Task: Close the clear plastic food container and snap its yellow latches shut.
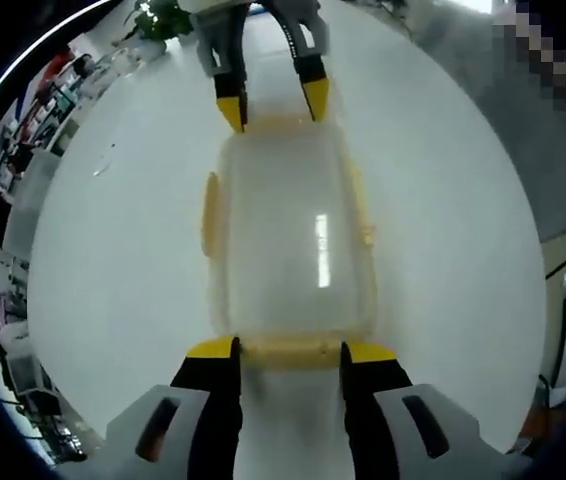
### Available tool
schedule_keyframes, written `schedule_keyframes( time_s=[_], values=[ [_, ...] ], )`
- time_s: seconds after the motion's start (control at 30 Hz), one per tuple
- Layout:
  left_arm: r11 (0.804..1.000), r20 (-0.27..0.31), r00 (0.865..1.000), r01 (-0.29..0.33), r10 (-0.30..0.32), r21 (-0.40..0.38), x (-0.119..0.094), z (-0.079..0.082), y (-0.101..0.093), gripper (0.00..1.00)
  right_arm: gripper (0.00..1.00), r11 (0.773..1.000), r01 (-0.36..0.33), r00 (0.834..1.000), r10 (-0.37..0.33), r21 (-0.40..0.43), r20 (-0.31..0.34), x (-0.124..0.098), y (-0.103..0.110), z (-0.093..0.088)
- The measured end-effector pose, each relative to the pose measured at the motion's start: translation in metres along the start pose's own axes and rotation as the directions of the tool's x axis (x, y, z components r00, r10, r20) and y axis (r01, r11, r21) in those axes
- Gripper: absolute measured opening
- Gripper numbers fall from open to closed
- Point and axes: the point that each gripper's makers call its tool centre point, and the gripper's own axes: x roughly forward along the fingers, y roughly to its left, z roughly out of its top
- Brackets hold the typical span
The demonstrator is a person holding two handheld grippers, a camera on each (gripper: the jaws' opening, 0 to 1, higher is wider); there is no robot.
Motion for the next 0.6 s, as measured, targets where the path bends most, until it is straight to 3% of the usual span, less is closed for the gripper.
schedule_keyframes(
  time_s=[0.6],
  values=[
    [1.000, 0.015, 1.000, 0.014, -0.014, 0.007, -0.0007, 0.0001, 0.0007, 0.36, 0.37, 1.000, 0.004, 1.000, -0.004, 0.009, 0.007, 0.0005, -0.0001, -0.0001]
  ],
)
